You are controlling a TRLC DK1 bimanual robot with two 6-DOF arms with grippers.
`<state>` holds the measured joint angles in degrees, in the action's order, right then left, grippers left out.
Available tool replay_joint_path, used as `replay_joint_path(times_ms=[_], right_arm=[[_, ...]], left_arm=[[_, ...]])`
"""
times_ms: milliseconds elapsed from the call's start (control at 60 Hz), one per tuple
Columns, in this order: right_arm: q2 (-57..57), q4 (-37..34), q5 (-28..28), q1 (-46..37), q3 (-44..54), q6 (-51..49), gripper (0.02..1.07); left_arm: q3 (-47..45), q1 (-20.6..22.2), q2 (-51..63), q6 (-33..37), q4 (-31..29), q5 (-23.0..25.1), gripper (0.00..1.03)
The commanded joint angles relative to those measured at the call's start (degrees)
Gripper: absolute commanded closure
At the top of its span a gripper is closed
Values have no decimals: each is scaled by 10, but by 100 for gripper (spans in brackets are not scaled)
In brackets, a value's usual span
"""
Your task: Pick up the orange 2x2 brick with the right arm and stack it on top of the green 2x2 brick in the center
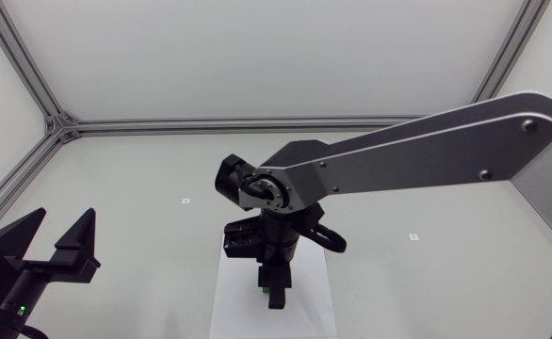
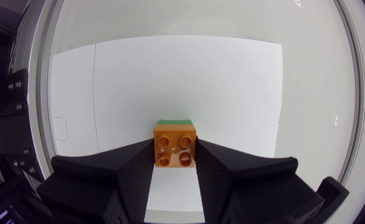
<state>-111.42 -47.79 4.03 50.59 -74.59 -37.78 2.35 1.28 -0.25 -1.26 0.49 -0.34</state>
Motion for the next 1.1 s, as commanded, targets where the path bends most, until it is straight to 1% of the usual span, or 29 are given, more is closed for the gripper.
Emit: replay_joint_path(times_ms=[0, 183, 283, 317, 400, 483, 700, 867, 917, 1083], right_arm=[[-45, -19, -10, 7, 30, -6, 101], [-39, -23, -10, 9, 29, -5, 101], [-39, -25, -10, 10, 27, -5, 96], [-39, -27, -10, 10, 25, -5, 93], [-37, -29, -10, 10, 23, -5, 92], [-36, -30, -10, 10, 21, -4, 83], [-35, -30, -10, 10, 21, -4, 80], [-33, -29, -10, 10, 21, -4, 73], [-33, -28, -10, 10, 22, -4, 69], [-30, -28, -10, 12, 23, -3, 66]], left_arm=[[-23, -1, -5, 7, -8, 3, 4], [-23, -1, -5, 7, -8, 3, 4], [-23, -1, -5, 7, -8, 3, 4], [-23, -1, -5, 7, -8, 3, 4], [-23, -1, -5, 7, -8, 3, 4], [-23, -1, -5, 7, -8, 3, 4], [-23, -1, -5, 7, -8, 3, 4], [-23, -1, -5, 7, -8, 3, 4], [-23, -1, -5, 7, -8, 3, 4], [-23, -1, -5, 7, -8, 3, 4]])
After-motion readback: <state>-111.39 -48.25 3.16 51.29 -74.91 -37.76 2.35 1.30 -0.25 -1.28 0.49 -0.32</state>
